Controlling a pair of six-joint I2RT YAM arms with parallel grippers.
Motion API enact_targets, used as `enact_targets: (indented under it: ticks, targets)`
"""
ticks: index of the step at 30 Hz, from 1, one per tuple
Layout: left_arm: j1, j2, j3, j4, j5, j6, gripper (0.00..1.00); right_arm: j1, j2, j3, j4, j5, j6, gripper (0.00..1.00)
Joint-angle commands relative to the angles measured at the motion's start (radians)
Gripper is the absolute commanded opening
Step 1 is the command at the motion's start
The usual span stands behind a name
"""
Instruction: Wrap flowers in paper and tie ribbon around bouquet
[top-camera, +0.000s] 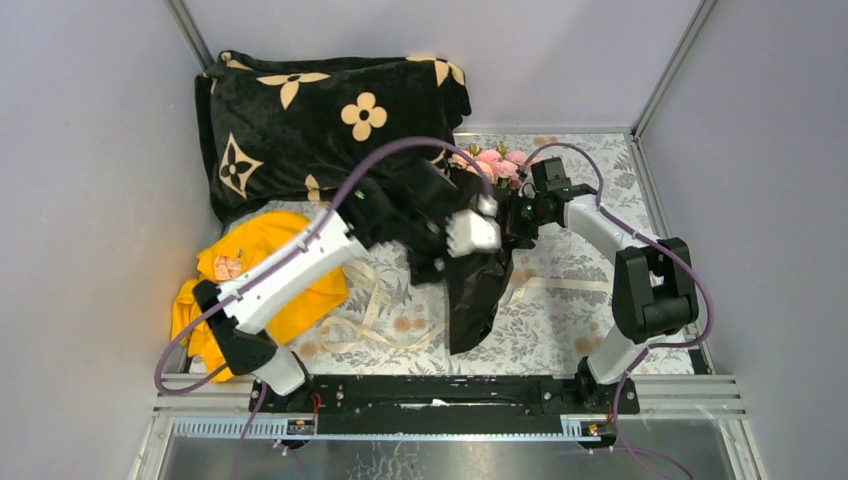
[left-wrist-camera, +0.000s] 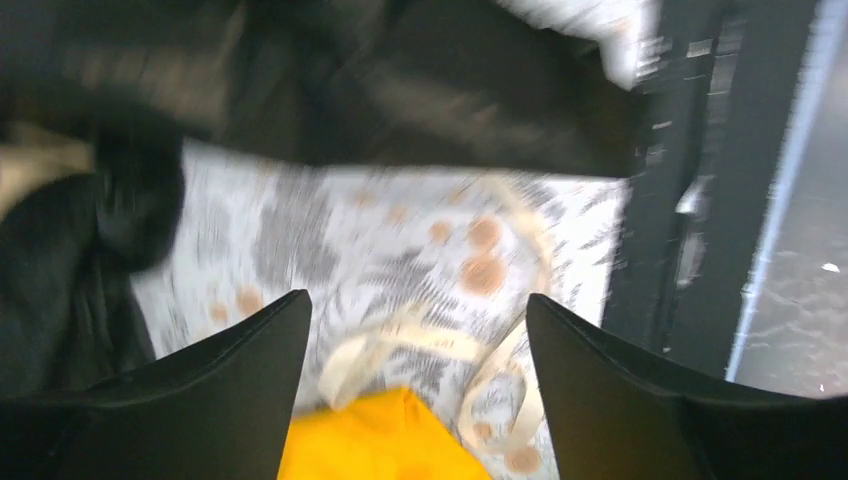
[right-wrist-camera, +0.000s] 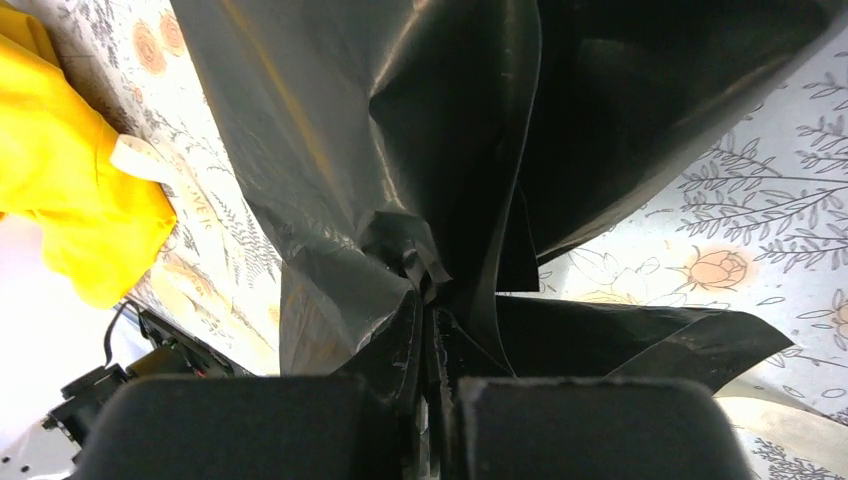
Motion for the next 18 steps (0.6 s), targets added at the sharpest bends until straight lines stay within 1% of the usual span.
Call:
enact_targets:
  ticks: [1, 3, 4, 5, 6, 7, 9, 11, 13, 16, 18]
  targets:
    - [0.355, -0.047, -0.181, 0.121, -0.007, -0.157, 0.78, 0.042, -0.055, -0.026, 0.011, -0.033, 0.008, 0.00]
    - [0.523, -0.041, -0.257, 0.186, -0.056, -0.222, 0.67, 0.062, -0.072, -0.039, 0.011, -0.022, 0.015, 0.00]
    - [0.589, -0.040, -0.308, 0.229, -0.105, -0.239, 0.64, 0.071, -0.083, -0.046, 0.014, -0.021, 0.019, 0.00]
    - [0.641, -0.045, -0.363, 0.271, -0.127, -0.233, 0.63, 0.083, -0.093, -0.055, 0.018, -0.019, 0.022, 0.00]
    - [0.681, -0.053, -0.416, 0.308, -0.119, -0.199, 0.64, 0.092, -0.104, -0.063, 0.019, -0.019, 0.027, 0.00]
    - [0.704, -0.069, -0.477, 0.337, -0.099, -0.146, 0.67, 0.099, -0.115, -0.071, 0.021, -0.019, 0.033, 0.00]
    - [0.713, -0.105, -0.606, 0.382, -0.076, -0.001, 0.79, 0.115, -0.138, -0.089, 0.026, -0.018, 0.047, 0.00]
    - [0.712, -0.130, -0.717, 0.457, -0.095, 0.093, 0.87, 0.135, -0.161, -0.111, 0.042, -0.016, 0.069, 0.00]
    - [0.712, -0.128, -0.789, 0.515, -0.138, 0.144, 0.89, 0.155, -0.179, -0.135, 0.059, -0.016, 0.088, 0.00]
    - [0.712, -0.082, -0.802, 0.559, -0.151, 0.152, 0.89, 0.174, -0.202, -0.173, 0.092, -0.017, 0.119, 0.00]
    - [0.713, -0.035, -0.798, 0.565, -0.151, 0.155, 0.87, 0.178, -0.215, -0.204, 0.114, -0.016, 0.135, 0.00]
